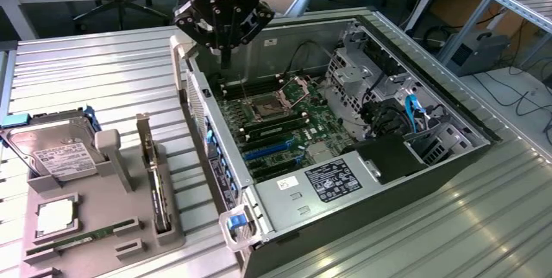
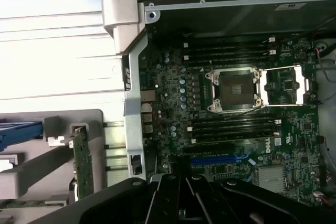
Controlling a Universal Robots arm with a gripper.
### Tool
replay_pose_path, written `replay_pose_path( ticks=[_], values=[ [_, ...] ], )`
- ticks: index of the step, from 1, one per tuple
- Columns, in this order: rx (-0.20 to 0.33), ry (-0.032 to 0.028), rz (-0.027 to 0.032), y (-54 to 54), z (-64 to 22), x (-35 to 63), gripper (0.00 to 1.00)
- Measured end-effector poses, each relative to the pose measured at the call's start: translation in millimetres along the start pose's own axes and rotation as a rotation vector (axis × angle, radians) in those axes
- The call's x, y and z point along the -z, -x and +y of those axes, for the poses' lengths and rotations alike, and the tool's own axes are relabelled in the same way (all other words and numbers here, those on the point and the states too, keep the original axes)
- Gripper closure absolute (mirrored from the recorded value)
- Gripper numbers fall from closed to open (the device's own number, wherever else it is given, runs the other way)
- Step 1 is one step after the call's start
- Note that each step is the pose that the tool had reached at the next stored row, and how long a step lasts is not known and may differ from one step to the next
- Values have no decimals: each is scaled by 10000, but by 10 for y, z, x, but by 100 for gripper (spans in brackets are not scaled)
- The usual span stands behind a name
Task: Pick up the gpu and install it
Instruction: 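Reach for the gpu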
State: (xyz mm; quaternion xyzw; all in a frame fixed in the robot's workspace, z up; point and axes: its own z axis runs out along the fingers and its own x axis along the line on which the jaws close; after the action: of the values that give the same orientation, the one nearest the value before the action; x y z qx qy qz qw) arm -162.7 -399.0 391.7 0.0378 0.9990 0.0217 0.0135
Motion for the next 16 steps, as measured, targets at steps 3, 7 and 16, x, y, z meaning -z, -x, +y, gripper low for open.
replay_pose_path(
  ticks=[3, 7, 16],
  values=[
    [0, -1, -1, -157, -12, 5, 89],
    [-1, 0, -2, -304, -23, 8, 89],
    [-1, 0, -1, -571, -43, 7, 89]
  ],
)
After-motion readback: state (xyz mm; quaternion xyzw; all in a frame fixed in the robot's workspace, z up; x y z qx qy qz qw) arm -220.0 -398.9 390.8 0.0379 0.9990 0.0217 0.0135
